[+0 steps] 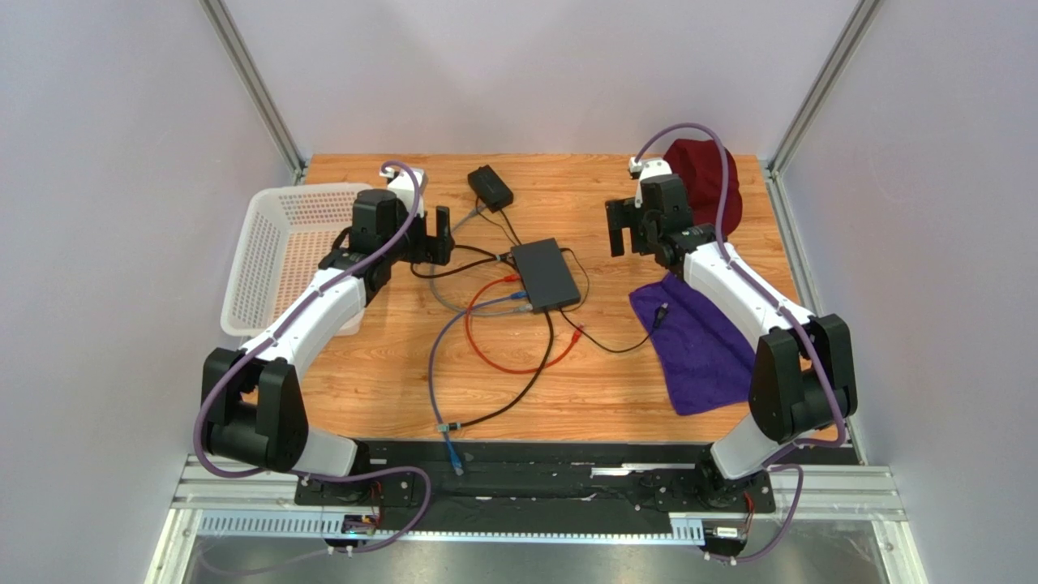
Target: Pull the plug from the switch port
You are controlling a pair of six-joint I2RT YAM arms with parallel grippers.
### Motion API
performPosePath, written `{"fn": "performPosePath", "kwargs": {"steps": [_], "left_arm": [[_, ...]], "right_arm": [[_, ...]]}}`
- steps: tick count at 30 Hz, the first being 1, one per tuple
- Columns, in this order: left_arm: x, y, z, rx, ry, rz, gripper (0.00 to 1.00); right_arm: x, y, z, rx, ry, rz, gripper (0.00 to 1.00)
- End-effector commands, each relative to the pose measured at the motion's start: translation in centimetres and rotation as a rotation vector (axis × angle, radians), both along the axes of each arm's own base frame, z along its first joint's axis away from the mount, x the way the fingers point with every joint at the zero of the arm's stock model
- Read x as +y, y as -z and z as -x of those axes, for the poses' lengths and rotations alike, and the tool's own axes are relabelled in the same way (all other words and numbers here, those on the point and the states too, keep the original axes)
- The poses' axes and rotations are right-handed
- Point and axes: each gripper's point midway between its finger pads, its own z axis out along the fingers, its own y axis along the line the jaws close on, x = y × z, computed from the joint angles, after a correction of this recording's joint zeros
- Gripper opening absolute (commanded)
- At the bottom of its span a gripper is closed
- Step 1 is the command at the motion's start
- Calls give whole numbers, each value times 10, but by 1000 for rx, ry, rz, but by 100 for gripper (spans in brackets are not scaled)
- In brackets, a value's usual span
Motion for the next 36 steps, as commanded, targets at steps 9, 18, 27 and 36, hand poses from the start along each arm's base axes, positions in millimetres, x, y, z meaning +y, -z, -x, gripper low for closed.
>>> {"fn": "performPosePath", "kwargs": {"steps": [9,18,27,36], "left_arm": [[1,-19,-7,-82,-1,1,99],[-21,-12,14,-2,131,70,0],[-24,-8,31,144,367,-146,99],[-38,-21,49,256,272,55,98]], "right_arm": [[81,-24,10,42,-493,-148,98],[67,-27,-4,45,-435,-61,6],[67,-25,0,111,-317,-181,100],[106,-52,14,80,-498,-279,98]]}}
